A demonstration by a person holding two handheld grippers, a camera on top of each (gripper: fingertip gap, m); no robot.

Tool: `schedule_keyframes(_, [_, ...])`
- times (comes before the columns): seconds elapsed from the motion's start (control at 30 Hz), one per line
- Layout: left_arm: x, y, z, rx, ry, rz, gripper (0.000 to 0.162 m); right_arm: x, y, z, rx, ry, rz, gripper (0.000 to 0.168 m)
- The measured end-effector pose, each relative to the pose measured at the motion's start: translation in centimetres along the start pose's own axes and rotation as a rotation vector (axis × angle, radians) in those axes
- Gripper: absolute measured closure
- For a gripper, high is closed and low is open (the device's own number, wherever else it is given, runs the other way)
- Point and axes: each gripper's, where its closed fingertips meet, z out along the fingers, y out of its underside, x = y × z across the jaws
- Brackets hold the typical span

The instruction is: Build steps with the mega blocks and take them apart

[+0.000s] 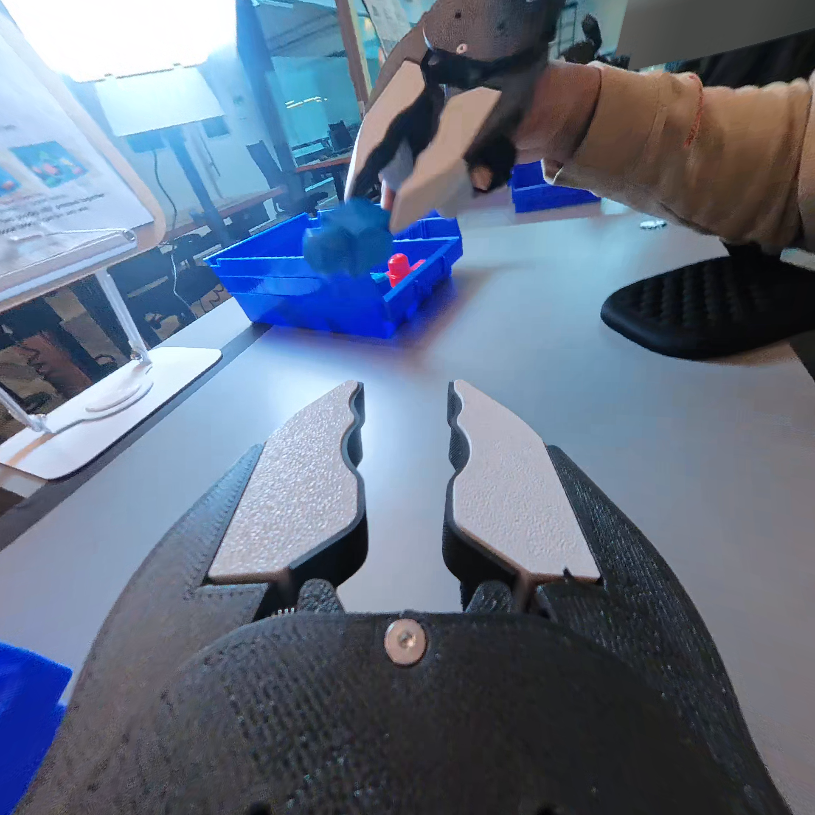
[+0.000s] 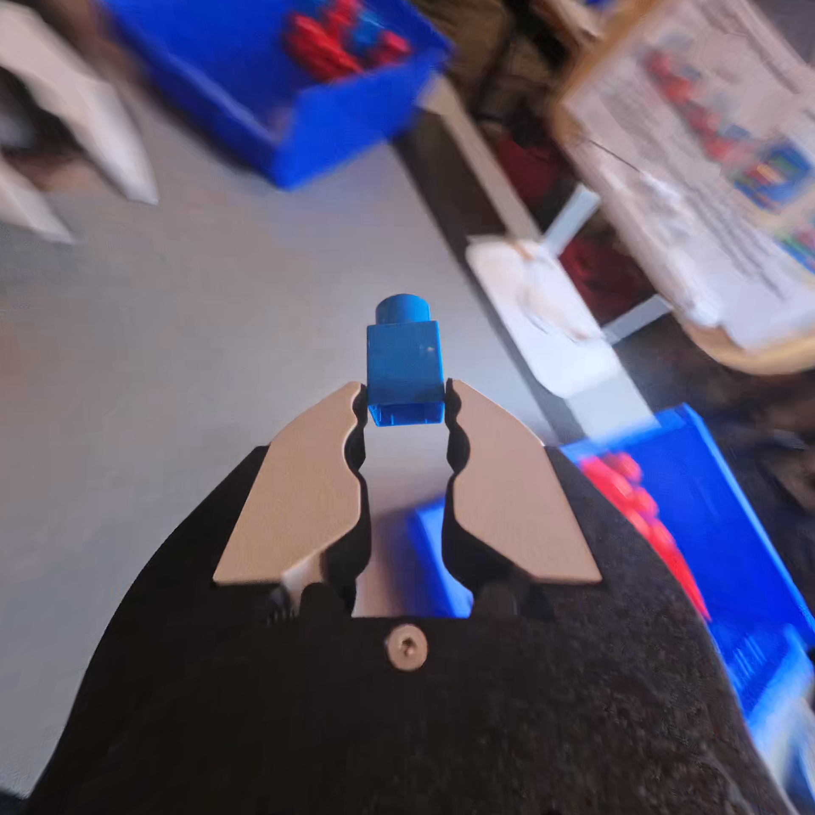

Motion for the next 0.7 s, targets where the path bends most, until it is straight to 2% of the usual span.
schedule_keyframes(0.07, [-0.5,-0.1,-0.2,0.013,-0.009,-0.029,0.128,7.4,4.6,-2.5,-0.141,0.248,0.130,0.134])
schedule_keyframes(0.13, [-0.6,0.1,-0.1,0.002,-0.013,-0.019,0.129,12.4,10.8,-4.9,-0.346,0.436,0.225,0.134])
schedule_keyframes(0.23, [-0.1,0.7,0.3,-0.033,-0.006,0.018,0.130,14.2,18.1,-6.3,-0.549,0.538,0.384,0.134])
schedule_keyframes(0.33, [0.4,1.1,0.6,-0.049,0.010,0.023,0.130,13.6,22.2,-6.5,-0.695,0.595,0.402,0.134])
schedule_keyframes(0.4, [0.3,1.3,0.6,-0.056,0.008,0.017,0.130,13.0,22.9,-6.3,-0.724,0.606,0.380,0.135])
schedule_keyframes(0.5, [-0.2,1.3,0.5,-0.052,-0.005,0.002,0.129,12.9,21.7,-6.5,-0.667,0.632,0.361,0.127])
schedule_keyframes(0.6, [-1.2,1.1,0.1,-0.052,-0.036,-0.011,0.128,12.7,18.7,-7.0,-0.542,0.640,0.342,0.124])
schedule_keyframes(0.7, [-4.1,0.4,-1.1,-0.058,-0.130,-0.016,0.128,10.8,13.9,-6.8,-0.321,0.567,0.366,0.124])
